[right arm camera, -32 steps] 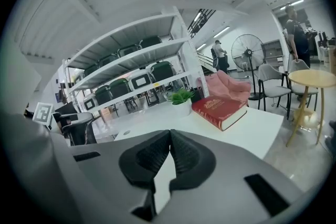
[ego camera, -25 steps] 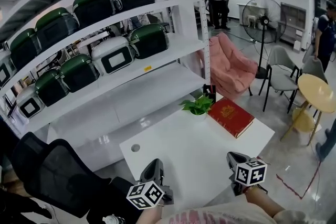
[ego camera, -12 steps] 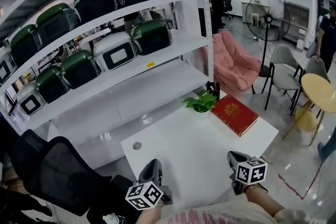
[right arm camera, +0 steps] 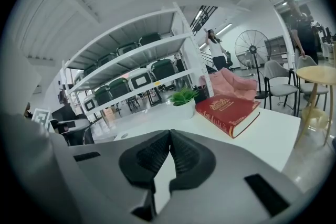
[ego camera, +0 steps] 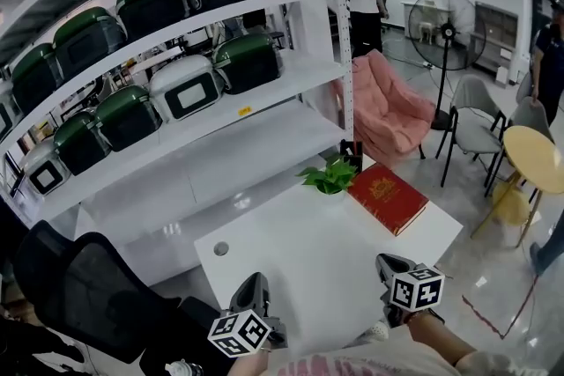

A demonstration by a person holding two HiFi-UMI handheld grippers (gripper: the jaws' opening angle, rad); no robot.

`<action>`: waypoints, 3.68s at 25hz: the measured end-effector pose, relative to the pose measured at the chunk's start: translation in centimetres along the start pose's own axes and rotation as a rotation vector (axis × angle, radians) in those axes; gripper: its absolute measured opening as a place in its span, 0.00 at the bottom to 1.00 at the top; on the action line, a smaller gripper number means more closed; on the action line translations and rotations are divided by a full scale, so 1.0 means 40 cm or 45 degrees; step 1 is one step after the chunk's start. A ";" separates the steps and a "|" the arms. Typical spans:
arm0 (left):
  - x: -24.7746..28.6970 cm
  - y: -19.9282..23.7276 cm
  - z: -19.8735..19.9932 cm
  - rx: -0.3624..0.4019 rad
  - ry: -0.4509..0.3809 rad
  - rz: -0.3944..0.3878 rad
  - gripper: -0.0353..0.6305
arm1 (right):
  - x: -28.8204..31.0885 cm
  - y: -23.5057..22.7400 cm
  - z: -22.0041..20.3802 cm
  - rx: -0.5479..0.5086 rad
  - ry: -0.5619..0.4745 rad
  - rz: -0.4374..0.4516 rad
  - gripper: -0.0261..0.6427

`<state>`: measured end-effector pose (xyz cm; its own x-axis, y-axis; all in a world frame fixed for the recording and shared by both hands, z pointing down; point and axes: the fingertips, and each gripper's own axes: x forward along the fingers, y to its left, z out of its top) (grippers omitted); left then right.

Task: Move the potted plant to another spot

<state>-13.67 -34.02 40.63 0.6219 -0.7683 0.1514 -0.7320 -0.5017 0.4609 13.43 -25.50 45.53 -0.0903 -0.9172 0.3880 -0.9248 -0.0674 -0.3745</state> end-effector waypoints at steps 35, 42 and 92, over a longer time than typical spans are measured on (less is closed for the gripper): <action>0.191 -0.060 -0.139 -0.169 -0.189 0.543 0.09 | 0.460 -0.253 0.241 -0.186 0.130 0.450 0.06; 0.172 -0.029 -0.179 -0.217 -0.172 0.656 0.09 | 0.564 -0.265 0.231 -0.245 0.174 0.469 0.09; 0.108 0.036 -0.261 -0.274 -0.075 0.897 0.09 | 0.924 -0.217 0.240 -0.543 0.071 0.317 0.93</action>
<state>-9.12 -33.91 51.07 0.0041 -0.9026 0.4304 -0.8776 0.2030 0.4342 21.69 -62.60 55.03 -0.3369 -0.8617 0.3795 -0.9403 0.3287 -0.0884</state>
